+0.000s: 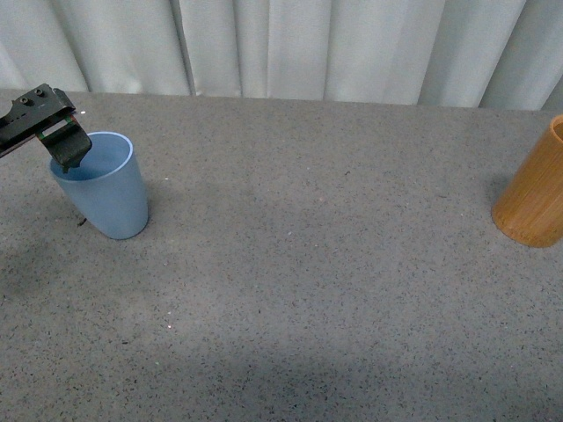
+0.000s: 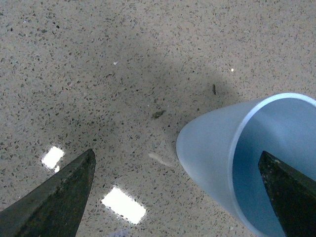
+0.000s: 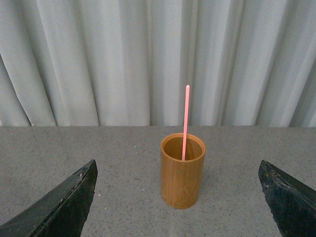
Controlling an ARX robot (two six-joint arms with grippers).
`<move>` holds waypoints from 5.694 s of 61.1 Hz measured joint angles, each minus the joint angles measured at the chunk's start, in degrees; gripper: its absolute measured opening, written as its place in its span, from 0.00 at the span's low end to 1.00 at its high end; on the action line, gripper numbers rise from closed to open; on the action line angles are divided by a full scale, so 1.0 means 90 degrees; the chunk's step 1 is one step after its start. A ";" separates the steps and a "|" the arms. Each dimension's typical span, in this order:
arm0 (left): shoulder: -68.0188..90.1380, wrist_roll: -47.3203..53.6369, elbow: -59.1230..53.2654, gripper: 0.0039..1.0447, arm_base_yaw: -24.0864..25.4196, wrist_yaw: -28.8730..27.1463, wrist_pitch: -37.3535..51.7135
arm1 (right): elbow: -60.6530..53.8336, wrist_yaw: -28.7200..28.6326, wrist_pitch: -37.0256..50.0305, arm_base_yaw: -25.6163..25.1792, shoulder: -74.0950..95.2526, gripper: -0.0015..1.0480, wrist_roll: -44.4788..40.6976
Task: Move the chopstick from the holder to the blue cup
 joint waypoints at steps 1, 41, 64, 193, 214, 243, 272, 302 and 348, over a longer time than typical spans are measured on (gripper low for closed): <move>0.0010 0.0000 0.0007 0.94 0.0000 -0.0002 0.0000 | 0.0000 0.0000 0.0000 0.0000 0.0000 0.91 0.0000; 0.0296 -0.0002 0.0126 0.81 0.0019 -0.0158 0.0049 | 0.0000 0.0000 0.0000 0.0000 0.0000 0.91 0.0000; 0.0296 0.0209 0.0124 0.21 -0.0328 0.0279 0.0559 | 0.0000 0.0002 0.0000 0.0000 0.0000 0.91 0.0000; 0.1052 0.1219 0.1445 0.25 -0.3473 0.0253 -0.0342 | 0.0000 0.0002 0.0000 0.0000 0.0000 0.91 0.0000; 0.0760 0.1185 0.1574 0.75 -0.3492 0.0454 -0.0398 | 0.0000 0.0002 0.0000 0.0000 0.0000 0.91 0.0000; 0.0214 0.3320 -0.0440 0.67 -0.2805 -0.1547 0.4629 | 0.0000 0.0007 0.0000 0.0000 0.0000 0.91 0.0000; -0.4061 0.4318 -0.4299 0.03 0.0420 0.1290 0.5299 | 0.0000 0.0005 0.0000 0.0000 0.0000 0.91 0.0000; -1.1344 0.4340 -0.4809 0.03 0.0430 0.1277 -0.0911 | 0.0000 0.0000 0.0000 0.0000 0.0000 0.91 0.0000; -1.1349 0.4354 -0.4809 0.94 0.0430 0.1277 -0.0913 | 0.3971 0.0869 0.2494 -0.1540 0.8944 0.91 0.0699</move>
